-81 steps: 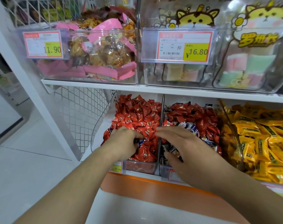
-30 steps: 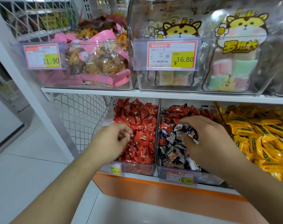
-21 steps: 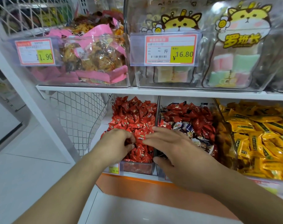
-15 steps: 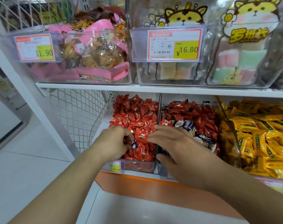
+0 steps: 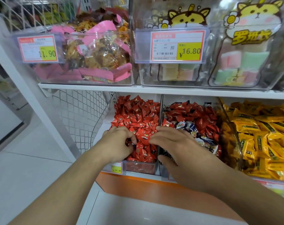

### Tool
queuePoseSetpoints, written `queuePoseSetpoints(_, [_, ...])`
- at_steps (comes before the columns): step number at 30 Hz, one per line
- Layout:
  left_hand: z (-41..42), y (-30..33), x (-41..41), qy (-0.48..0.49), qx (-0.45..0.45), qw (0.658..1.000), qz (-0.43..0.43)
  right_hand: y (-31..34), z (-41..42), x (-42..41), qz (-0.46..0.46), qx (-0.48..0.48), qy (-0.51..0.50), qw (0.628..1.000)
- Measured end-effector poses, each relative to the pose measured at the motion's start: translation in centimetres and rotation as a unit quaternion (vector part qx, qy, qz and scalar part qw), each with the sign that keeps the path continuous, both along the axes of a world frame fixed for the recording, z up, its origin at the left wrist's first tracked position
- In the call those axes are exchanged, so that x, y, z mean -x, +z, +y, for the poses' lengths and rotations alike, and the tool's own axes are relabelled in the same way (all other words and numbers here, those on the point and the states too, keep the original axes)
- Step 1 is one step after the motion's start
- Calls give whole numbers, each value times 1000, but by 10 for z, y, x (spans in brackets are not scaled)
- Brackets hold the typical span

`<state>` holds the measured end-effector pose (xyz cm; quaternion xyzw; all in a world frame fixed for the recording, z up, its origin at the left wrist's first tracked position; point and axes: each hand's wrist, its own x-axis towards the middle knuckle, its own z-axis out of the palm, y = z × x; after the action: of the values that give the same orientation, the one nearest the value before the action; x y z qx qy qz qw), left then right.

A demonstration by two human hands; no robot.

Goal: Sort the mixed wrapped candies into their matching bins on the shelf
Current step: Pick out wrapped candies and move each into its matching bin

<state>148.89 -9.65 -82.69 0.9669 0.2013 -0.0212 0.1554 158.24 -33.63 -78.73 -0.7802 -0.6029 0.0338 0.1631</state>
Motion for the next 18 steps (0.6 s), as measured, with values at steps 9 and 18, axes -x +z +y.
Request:
queuePoseSetpoints(9, [-2,1,-1,19,5,999,-48,0,0,0,-2,-2,-2,1000])
queuePoseSetpoints(18, [-4,1,-6,23,-33,999,3,-1,-1,1,2,-5,-1,1000])
